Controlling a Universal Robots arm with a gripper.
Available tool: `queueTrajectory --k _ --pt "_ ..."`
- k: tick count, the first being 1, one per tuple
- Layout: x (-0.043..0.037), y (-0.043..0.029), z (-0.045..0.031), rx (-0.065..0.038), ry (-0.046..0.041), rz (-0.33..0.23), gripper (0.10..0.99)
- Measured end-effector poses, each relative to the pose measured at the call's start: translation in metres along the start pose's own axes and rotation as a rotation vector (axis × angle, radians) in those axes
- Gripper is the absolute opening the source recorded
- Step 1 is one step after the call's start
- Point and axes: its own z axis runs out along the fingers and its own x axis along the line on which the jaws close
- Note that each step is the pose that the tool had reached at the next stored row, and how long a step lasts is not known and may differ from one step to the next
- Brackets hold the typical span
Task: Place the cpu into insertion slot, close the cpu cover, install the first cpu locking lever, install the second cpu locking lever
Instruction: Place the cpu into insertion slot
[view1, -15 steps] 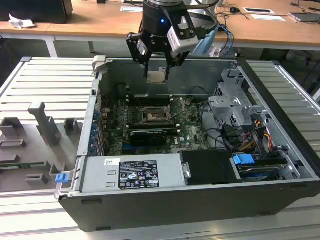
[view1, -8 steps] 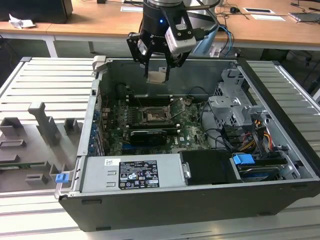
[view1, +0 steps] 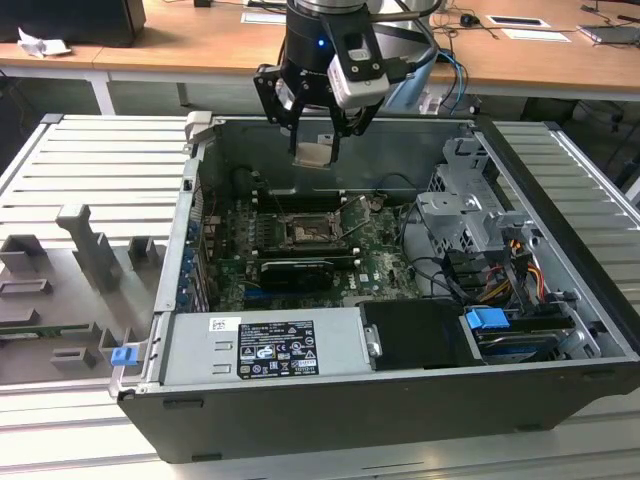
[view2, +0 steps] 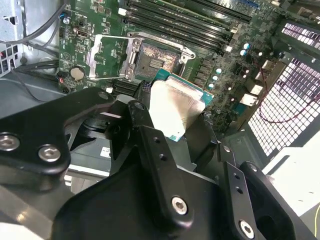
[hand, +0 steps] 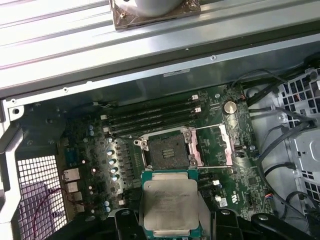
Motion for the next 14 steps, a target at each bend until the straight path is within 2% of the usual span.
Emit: queueTrajectory --k 14 --pt "0.0 0.0 0.0003 -0.002 -0.0078 0.091 0.529"
